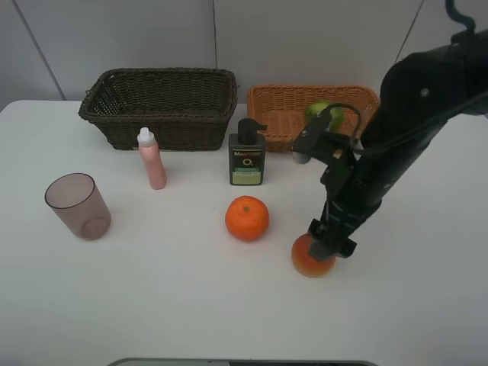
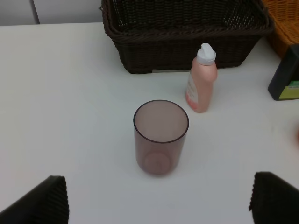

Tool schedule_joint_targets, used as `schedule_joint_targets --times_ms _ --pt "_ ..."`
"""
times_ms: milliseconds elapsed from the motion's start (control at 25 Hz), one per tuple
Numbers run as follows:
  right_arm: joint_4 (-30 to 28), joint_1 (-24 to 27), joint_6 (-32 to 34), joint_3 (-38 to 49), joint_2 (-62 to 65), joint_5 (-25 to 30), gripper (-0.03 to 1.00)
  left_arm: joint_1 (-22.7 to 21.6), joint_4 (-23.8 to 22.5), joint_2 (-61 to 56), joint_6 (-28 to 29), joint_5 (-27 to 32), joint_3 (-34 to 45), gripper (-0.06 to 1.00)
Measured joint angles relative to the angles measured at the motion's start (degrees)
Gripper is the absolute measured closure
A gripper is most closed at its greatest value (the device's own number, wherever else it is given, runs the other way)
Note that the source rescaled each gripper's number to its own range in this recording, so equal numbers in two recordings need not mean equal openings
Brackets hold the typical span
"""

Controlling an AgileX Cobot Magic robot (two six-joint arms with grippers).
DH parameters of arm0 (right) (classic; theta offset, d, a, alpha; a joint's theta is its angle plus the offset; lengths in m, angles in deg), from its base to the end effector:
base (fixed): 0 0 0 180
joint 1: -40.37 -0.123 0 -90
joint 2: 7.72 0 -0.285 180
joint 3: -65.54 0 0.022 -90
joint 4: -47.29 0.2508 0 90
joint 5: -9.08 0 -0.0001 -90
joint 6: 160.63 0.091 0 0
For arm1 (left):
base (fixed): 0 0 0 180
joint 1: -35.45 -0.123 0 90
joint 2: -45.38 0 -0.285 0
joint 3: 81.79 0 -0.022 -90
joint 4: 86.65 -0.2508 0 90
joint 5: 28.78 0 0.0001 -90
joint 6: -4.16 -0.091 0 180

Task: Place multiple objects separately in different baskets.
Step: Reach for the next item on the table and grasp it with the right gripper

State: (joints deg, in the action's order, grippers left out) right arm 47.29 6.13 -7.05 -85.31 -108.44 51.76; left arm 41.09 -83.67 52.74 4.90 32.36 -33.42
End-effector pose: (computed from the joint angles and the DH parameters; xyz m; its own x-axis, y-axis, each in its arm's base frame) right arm 0.2243 0.1527 0.1689 -0.4837 -0.8675 -0.1161 -0.8686 0.4921 -0.0577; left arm -0.0071 -0.0035 0.2778 -0.4542 0.0067 -0.8909 0.1214 0.9911 -0.0545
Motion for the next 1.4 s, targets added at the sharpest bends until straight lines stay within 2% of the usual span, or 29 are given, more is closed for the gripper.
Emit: schedule_joint_targets --times_ms 440,720,1400 --pt "0.5 -1.2 -17.0 6.3 0.0 -4.3 -0.03 0.0 0.0 0.0 0.0 0.0 0.0 -0.06" --pt "-1.1 -1.2 -18.0 9.7 0.0 -9.3 -0.03 0.0 0.0 0.0 0.0 0.0 0.0 -0.06" --pt "-0.8 -2.6 -18.0 9.8 -4.0 -18.7 -0.03 0.0 0.0 0.0 0.0 0.0 0.0 -0.06"
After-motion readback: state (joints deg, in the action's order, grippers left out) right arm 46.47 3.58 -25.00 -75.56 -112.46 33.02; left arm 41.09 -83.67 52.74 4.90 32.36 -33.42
